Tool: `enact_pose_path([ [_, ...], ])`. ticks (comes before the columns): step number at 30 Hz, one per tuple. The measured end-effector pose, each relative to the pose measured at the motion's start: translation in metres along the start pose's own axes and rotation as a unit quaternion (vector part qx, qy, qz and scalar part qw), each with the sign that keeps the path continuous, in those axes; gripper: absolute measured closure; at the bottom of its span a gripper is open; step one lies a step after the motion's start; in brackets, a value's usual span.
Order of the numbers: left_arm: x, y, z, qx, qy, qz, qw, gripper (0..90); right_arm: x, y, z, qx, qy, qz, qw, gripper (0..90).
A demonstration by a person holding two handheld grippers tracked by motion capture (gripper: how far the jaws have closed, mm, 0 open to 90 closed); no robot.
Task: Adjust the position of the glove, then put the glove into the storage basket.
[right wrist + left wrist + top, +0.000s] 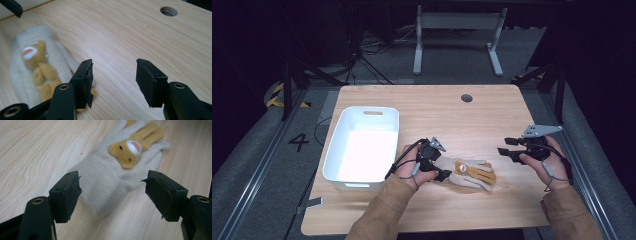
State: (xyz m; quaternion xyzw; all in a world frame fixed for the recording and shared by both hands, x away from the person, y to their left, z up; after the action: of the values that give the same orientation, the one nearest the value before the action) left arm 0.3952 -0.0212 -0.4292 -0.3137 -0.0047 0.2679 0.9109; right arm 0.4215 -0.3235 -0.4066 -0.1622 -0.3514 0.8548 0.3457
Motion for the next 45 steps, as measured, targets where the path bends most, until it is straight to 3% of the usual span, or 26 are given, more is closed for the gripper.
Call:
enact_pose_path([
  [9, 0.002, 0.001, 0.0, -0.005, 0.002, -0.008, 1.0, 27.6, -0.019, 0.012, 0.0, 0.002, 0.012, -0.034, 0.9993, 47.7],
  [20, 0.003, 0.001, -0.001, -0.009, 0.009, -0.016, 0.9998, 27.1, -0.029, 0.018, 0.003, 0.0, 0.017, -0.049, 0.9987, 47.7],
  [27, 0.005, -0.002, -0.001, -0.02, 0.017, -0.035, 0.999, 27.0, -0.033, 0.021, 0.004, -0.002, 0.019, -0.053, 0.9984, 47.6],
  [31, 0.006, -0.005, -0.004, -0.047, 0.039, -0.072, 0.9956, 26.5, -0.035, 0.023, 0.006, -0.005, 0.016, -0.057, 0.9982, 47.7],
  [38, 0.007, -0.005, -0.009, -0.063, 0.061, -0.096, 0.9914, 24.9, -0.039, 0.025, 0.007, -0.012, 0.015, -0.062, 0.9979, 47.6],
  [42, 0.008, -0.006, -0.014, -0.06, 0.064, -0.104, 0.9907, 24.2, -0.041, 0.027, 0.006, -0.008, 0.015, -0.066, 0.9977, 47.6],
  [45, 0.009, -0.005, -0.018, -0.047, 0.06, -0.104, 0.9917, 23.5, -0.042, 0.028, 0.005, -0.005, 0.018, -0.067, 0.9976, 47.7],
])
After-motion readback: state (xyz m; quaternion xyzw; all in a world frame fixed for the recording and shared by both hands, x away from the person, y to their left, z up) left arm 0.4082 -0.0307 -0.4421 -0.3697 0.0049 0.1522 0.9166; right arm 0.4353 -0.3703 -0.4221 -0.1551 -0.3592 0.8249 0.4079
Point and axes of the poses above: each handheld gripper's, and its own axes: z roughly backward along the jaws, y roughly out of its underside, x roughly to its left, the point moved 4 cm from there along -z, roughly forward along the jaws, and after that the axes turned 5 degrees about x, right-handed, at the moved point
